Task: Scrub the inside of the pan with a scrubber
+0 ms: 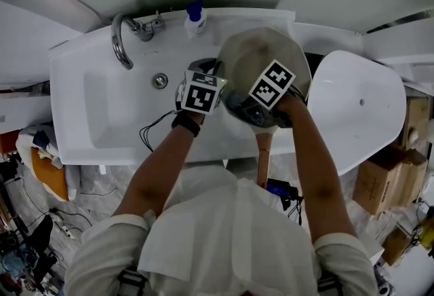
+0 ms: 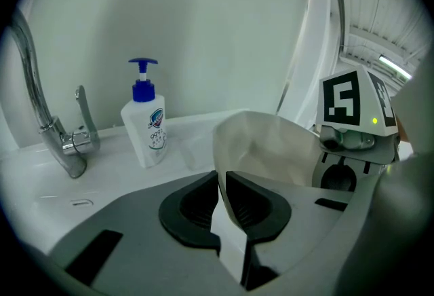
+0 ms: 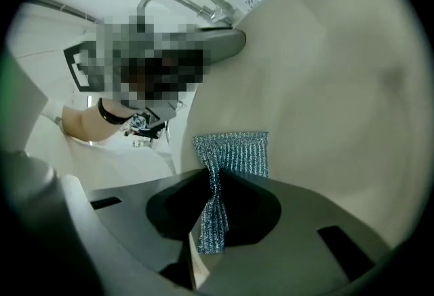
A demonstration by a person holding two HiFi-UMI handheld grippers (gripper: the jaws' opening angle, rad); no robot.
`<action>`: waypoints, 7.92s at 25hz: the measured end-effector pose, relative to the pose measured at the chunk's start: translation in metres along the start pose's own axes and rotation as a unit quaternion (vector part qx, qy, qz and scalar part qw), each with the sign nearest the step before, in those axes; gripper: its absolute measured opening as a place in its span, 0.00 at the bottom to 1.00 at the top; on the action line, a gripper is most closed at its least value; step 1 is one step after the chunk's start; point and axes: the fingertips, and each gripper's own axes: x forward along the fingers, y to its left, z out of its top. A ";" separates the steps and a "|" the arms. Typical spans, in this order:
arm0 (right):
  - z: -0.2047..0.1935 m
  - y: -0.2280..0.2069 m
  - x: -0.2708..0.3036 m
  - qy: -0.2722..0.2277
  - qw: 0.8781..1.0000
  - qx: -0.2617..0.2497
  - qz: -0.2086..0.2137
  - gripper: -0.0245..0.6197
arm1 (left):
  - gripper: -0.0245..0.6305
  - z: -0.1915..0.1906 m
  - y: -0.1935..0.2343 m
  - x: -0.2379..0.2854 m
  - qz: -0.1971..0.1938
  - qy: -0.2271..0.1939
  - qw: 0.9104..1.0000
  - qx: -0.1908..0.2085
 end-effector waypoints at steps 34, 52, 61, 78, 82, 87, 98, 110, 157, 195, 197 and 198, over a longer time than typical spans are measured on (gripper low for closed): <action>-0.022 -0.156 -0.097 0.088 0.910 -0.004 -0.404 0.11 | 0.11 -0.005 0.001 0.004 0.001 0.017 1.000 -0.014; 0.072 -0.131 -0.064 -0.118 0.930 -0.035 -0.346 0.11 | 0.11 -0.005 0.000 0.003 -0.002 0.023 1.000 -0.013; 0.062 -0.079 -0.019 -0.088 0.967 -0.058 -0.233 0.11 | 0.10 -0.007 0.001 0.005 -0.001 0.024 1.000 -0.017; -0.041 -0.117 -0.056 0.084 0.955 -0.012 -0.286 0.11 | 0.10 -0.006 0.001 0.004 -0.004 0.025 1.000 -0.017; -0.020 -0.134 -0.070 0.007 0.953 0.012 -0.304 0.11 | 0.10 -0.005 0.001 0.003 -0.003 0.026 1.000 -0.016; 0.010 -0.141 -0.078 -0.075 0.948 0.017 -0.308 0.11 | 0.10 -0.004 0.000 0.003 -0.002 0.025 1.000 -0.016; 0.049 -0.106 -0.043 -0.121 0.962 -0.011 -0.246 0.11 | 0.10 -0.004 0.001 0.003 0.000 0.024 0.999 -0.023; -0.006 -0.077 -0.033 -0.058 0.963 -0.062 -0.255 0.10 | 0.10 -0.006 0.003 0.005 -0.002 0.019 0.999 -0.029; 0.157 -0.109 -0.158 -0.303 0.874 -0.019 -0.379 0.10 | 0.10 -0.004 0.001 0.005 -0.014 0.030 0.999 -0.011; 0.039 -0.166 -0.232 -0.281 0.836 0.158 -0.444 0.10 | 0.10 -0.003 0.000 0.004 -0.011 0.038 0.999 -0.007; 0.045 -0.166 -0.229 -0.276 0.837 0.149 -0.449 0.10 | 0.10 -0.003 0.000 0.005 -0.010 0.039 0.999 -0.006; 0.051 -0.166 -0.228 -0.275 0.838 0.144 -0.449 0.10 | 0.10 -0.003 0.001 0.005 -0.010 0.040 0.999 -0.005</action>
